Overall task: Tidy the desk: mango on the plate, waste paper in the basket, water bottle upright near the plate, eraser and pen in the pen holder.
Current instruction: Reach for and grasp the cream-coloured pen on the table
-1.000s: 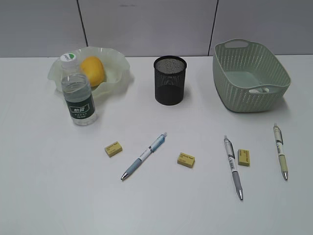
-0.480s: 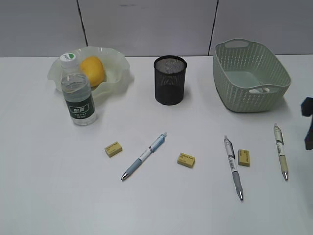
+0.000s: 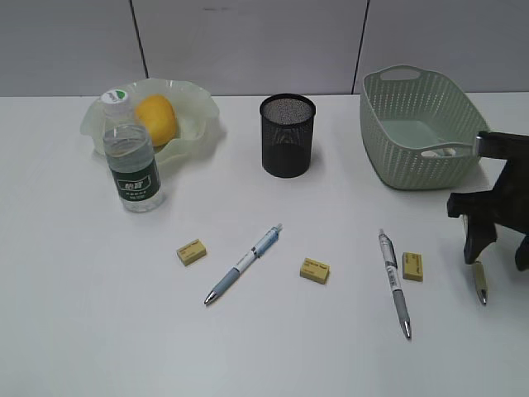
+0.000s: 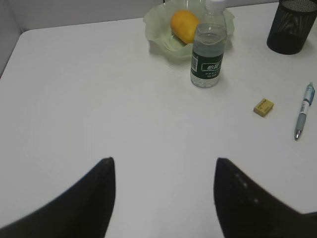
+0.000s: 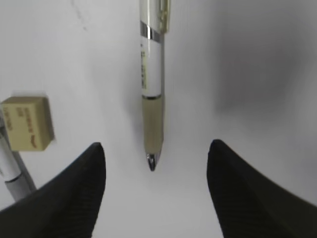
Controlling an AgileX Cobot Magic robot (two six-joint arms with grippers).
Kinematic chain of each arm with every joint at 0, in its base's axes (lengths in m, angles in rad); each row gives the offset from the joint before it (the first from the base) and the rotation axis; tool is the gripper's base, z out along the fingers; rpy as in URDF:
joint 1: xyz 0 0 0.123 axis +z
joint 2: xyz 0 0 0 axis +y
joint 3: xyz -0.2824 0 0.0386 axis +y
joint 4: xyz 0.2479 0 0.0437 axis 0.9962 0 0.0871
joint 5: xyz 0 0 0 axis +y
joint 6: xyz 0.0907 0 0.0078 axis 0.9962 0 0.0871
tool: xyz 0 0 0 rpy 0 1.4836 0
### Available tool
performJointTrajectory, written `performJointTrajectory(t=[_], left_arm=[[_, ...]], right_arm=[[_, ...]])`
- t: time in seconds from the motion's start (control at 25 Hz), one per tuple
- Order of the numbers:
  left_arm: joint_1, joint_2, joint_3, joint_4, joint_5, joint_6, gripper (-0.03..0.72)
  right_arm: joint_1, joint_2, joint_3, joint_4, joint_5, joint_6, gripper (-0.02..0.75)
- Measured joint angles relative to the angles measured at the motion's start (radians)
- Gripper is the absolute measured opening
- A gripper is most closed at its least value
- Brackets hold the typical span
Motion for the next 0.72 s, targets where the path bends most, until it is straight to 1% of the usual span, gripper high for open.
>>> performJointTrajectory(t=[0.32,0.72], left_arm=[[0.000,0.000,0.000,0.000,0.000,0.000,0.455],[0.000,0.000,0.001,0.000,0.000,0.000,0.454]], right_arm=[[0.000,0.087,-0.066,-0.025,-0.052,0.000,0.510],[0.000,0.088,-0.072,-0.025,-0.078,0.003,0.500]])
